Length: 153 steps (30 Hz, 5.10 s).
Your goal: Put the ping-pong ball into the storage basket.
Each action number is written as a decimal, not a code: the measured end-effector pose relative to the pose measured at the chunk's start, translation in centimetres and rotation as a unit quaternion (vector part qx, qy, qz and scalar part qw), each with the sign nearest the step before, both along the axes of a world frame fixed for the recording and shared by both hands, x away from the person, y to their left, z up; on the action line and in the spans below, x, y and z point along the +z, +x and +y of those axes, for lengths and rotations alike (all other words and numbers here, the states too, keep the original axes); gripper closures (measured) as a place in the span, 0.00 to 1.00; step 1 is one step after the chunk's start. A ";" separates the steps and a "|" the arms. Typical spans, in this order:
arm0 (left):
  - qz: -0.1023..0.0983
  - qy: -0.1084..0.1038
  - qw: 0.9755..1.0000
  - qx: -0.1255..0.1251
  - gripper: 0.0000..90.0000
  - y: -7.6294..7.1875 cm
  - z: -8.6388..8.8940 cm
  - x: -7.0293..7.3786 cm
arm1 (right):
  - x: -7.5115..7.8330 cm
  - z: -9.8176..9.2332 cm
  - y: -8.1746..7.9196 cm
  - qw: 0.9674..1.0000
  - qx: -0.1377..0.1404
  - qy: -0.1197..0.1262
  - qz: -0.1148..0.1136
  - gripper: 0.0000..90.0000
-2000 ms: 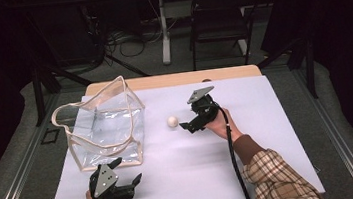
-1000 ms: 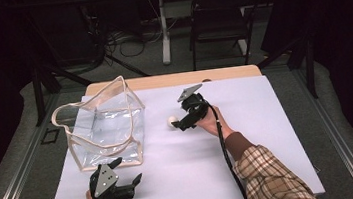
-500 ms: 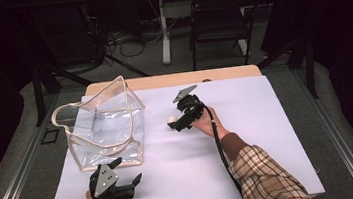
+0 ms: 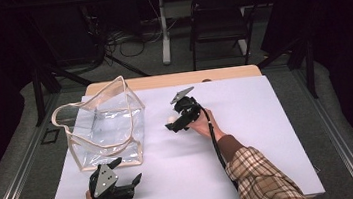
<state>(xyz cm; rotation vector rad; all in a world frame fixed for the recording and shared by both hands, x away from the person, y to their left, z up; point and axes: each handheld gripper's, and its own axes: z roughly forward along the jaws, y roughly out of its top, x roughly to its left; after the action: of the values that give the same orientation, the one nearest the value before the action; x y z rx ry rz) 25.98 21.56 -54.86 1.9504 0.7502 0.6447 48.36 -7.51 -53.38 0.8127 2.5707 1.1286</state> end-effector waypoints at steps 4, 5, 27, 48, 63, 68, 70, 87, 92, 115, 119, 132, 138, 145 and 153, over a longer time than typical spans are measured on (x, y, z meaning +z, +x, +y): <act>-0.001 0.000 1.000 0.000 0.18 0.0 0.0 0.0 | -0.3 0.1 0.2 1.000 -0.001 0.001 0.002 0.00; -0.001 0.001 1.000 -0.001 0.18 0.0 0.0 0.0 | -0.4 0.2 0.2 1.000 -0.002 -0.002 -0.002 0.00; 0.000 0.001 1.000 -0.001 0.18 0.0 0.0 0.0 | -1.6 1.2 0.4 0.999 -0.002 -0.030 0.015 0.39; 0.000 0.002 1.000 -0.001 0.18 0.0 0.0 0.0 | -1.7 1.1 0.5 0.999 -0.007 -0.047 0.014 0.56; 0.000 0.002 1.000 0.000 0.18 0.0 0.0 0.0 | 0.1 0.1 0.1 0.999 -0.012 -0.038 0.002 0.56; 0.000 0.002 1.000 0.000 0.18 0.0 0.0 0.0 | 0.6 0.0 -0.2 0.999 -0.011 -0.040 -0.006 0.56; 0.000 0.001 1.000 0.001 0.18 0.0 0.0 0.0 | 0.9 -0.1 -0.2 0.999 -0.005 -0.040 -0.012 0.56; -0.001 0.002 1.000 0.001 0.18 0.0 0.0 0.0 | 3.1 -0.3 -1.0 0.999 -0.002 -0.041 -0.020 0.56; -0.001 0.002 1.000 0.001 0.18 0.0 0.0 0.0 | 3.7 -0.5 -1.1 0.999 0.000 -0.043 -0.023 0.56; -0.002 0.002 1.000 0.002 0.18 0.0 0.0 0.1 | 6.5 -0.9 -2.0 0.998 0.009 -0.049 -0.044 0.56; -0.001 0.002 1.000 0.002 0.18 0.0 0.0 0.0 | 6.9 -0.9 -2.1 0.998 0.010 -0.048 -0.047 0.56; -0.002 0.003 1.000 0.002 0.18 0.0 0.0 0.0 | 8.4 -1.0 -2.4 0.997 0.014 -0.053 -0.057 0.56; -0.003 0.002 1.000 0.002 0.18 0.0 0.0 0.0 | 9.0 -1.1 -2.4 0.997 0.014 -0.054 -0.059 0.56; -0.002 0.002 1.000 0.002 0.18 0.0 0.0 0.0 | 9.7 -1.1 -2.5 0.997 0.015 -0.053 -0.059 0.56; -0.002 0.003 1.000 0.002 0.18 0.0 0.0 0.0 | 10.4 -1.1 -2.5 0.996 0.019 -0.056 -0.064 0.56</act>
<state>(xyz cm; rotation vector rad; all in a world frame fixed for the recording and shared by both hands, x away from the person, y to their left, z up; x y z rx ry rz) 25.99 21.56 -54.83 1.9523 0.7507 0.6532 45.83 -8.62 -43.00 0.6471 2.5272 1.0012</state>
